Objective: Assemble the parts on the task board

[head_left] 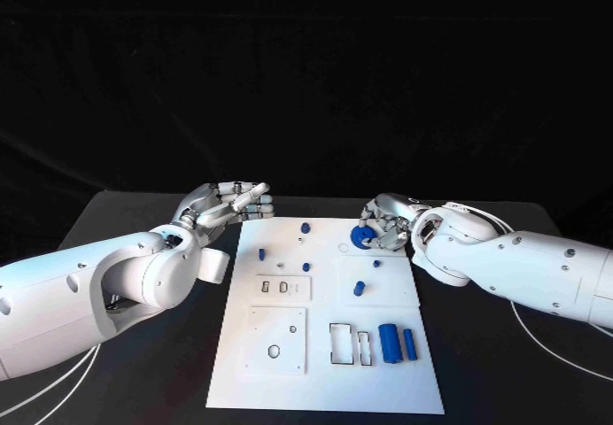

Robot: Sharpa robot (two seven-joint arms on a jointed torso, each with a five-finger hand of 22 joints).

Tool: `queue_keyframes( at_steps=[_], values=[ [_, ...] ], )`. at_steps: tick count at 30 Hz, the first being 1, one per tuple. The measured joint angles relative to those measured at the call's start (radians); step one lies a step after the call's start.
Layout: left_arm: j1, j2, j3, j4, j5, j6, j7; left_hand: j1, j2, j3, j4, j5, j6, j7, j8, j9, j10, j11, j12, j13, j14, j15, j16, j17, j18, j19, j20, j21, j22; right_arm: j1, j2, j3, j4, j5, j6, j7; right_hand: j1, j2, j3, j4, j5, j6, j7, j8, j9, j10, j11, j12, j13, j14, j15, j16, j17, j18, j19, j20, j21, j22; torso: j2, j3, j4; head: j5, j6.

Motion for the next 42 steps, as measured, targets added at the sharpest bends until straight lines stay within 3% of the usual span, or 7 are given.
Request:
queue_keyframes(
  at_steps=[2,11,19,25,31,42],
  values=[
    [0.0,0.0,0.0,-0.001,0.0,0.0,-0.001,0.0,0.0,0.0,0.0,0.0,0.0,0.0,0.0,0.0,0.0,0.0,-0.002,0.0,0.0,0.0,0.0,0.0,0.0,0.0,0.0,0.0,-0.001,-0.001,-0.003,0.0,0.013,-0.009,-0.016,0.005,-0.005,0.004,0.0,0.0,-0.002,0.0,0.0,0.004,0.0,0.004,-0.004,0.001,0.0,0.0,0.0,0.0,0.0,-0.008,0.0,0.0,0.0,0.002,0.0,-0.0001,-0.0004,0.001,0.001],
    [0.0,0.002,0.0,-0.003,0.0,0.003,-0.003,0.0,0.0,-0.006,0.0,0.0,0.0,0.0,0.0,0.0,0.0,0.0,-0.005,0.0,0.0,0.0,0.0,0.002,0.0,0.0,0.0,0.0,-0.002,0.013,0.007,0.003,0.074,-0.08,-0.088,0.019,-0.018,0.007,0.004,-0.004,-0.004,0.0,0.0,0.004,0.0,0.004,-0.004,0.001,0.0,0.0,0.0,0.0,0.0,-0.008,0.004,-0.004,0.006,0.006,-0.002,-0.0001,-0.0027,0.006,0.008],
    [0.0,0.006,0.0,-0.005,0.0,0.006,-0.003,0.0,0.0,-0.006,0.0,0.0,0.0,0.0,0.0,0.0,0.0,0.0,-0.005,0.0,0.0,0.0,0.0,0.001,0.0,0.0,0.0,0.0,-0.001,0.02,0.081,0.004,0.095,-0.186,-0.126,-0.003,-0.032,-0.002,0.006,-0.006,-0.005,0.007,0.0,0.004,0.0,0.01,-0.004,0.005,0.0,0.0,0.0,0.0,0.0,-0.008,0.007,-0.007,0.007,0.01,-0.003,-0.0007,-0.0027,0.008,0.013],
    [0.0,0.007,0.0,-0.008,0.0,0.006,-0.003,0.0,0.0,-0.006,0.0,0.0,0.0,0.0,0.0,0.0,0.0,0.0,-0.005,0.0,0.0,0.0,0.0,0.001,0.0,0.0,0.0,0.0,-0.001,0.012,0.145,0.001,0.074,-0.238,-0.137,-0.027,-0.032,-0.002,0.01,-0.009,0.002,0.007,0.0,0.002,0.0,0.01,-0.004,0.005,0.0,0.004,-0.004,0.0,0.0,-0.008,0.007,-0.007,0.007,0.01,-0.003,-0.0015,-0.0021,0.01,0.015],
    [0.0,0.008,0.0,-0.008,0.0,0.006,-0.003,0.0,0.0,-0.006,0.0,0.0,0.0,0.0,0.0,0.0,-0.004,0.004,-0.005,0.0,0.0,0.0,0.0,0.001,0.0,0.0,0.0,0.0,-0.002,-0.01,0.198,-0.003,0.03,-0.262,-0.138,-0.043,-0.032,-0.002,0.013,-0.007,0.003,0.007,0.0,-0.001,0.0,0.01,-0.004,0.005,0.0,0.004,-0.004,0.0,0.0,-0.008,0.007,-0.007,0.007,0.01,-0.001,-0.0017,-0.0027,0.014,0.015],
    [0.0,0.007,0.0,-0.007,0.0,0.006,-0.002,0.004,0.004,-0.006,0.0,0.0,0.0,0.0,0.0,0.0,-0.004,0.004,-0.005,0.0,0.0,0.0,0.0,0.002,0.0,0.0,0.0,0.0,-0.002,-0.034,0.246,-0.005,-0.019,-0.277,-0.134,-0.05,-0.032,-0.002,0.015,-0.009,0.002,0.007,0.0,-0.006,0.0,0.01,-0.004,0.005,0.0,0.004,-0.003,0.0,0.0,-0.008,0.007,-0.007,0.007,0.01,-0.001,-0.0007,-0.0035,0.018,0.01]
  ],
)
